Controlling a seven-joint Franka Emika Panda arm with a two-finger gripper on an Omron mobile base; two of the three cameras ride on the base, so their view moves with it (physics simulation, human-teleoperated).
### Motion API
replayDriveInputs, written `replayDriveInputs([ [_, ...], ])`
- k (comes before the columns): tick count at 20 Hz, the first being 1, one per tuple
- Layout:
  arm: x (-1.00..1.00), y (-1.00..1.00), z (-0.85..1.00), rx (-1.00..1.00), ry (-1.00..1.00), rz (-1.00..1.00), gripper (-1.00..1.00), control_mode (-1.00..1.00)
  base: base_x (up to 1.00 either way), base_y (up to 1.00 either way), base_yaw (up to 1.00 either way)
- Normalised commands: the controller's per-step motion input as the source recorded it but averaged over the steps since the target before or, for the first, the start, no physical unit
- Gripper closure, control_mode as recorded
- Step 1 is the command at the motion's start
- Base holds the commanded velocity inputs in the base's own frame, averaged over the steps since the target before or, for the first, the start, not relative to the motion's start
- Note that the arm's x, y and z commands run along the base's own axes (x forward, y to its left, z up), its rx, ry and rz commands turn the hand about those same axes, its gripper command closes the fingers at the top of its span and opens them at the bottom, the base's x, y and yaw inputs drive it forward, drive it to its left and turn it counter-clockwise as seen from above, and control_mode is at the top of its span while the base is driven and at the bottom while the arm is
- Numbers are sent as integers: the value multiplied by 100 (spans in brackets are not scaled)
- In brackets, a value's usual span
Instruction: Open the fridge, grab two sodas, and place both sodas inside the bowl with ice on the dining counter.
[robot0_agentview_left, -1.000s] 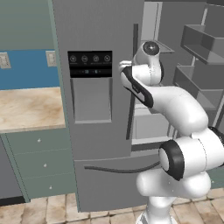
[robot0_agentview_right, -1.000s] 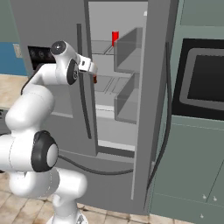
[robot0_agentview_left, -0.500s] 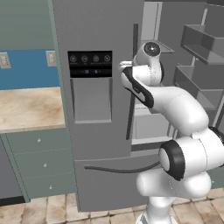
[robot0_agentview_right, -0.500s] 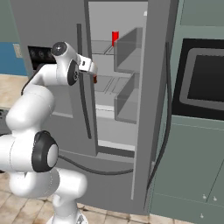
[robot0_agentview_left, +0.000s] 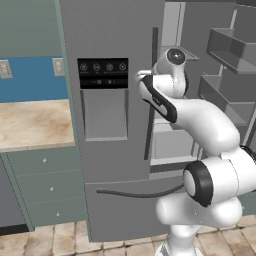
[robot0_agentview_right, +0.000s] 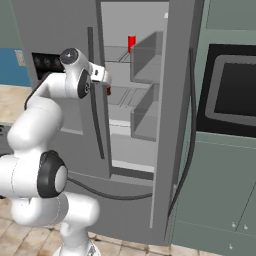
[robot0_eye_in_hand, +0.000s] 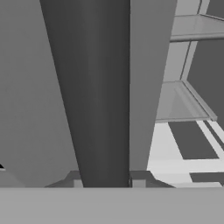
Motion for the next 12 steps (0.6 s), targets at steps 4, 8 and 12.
replayDriveInputs([
  [4, -37, 17, -11, 0, 0, 4, 100, -100, 0, 0, 0],
  [8, -69, 16, -5, 0, -1, 4, 100, -100, 0, 0, 0],
  [12, -84, 15, 0, 0, 0, 3, 100, -100, 0, 0, 0],
])
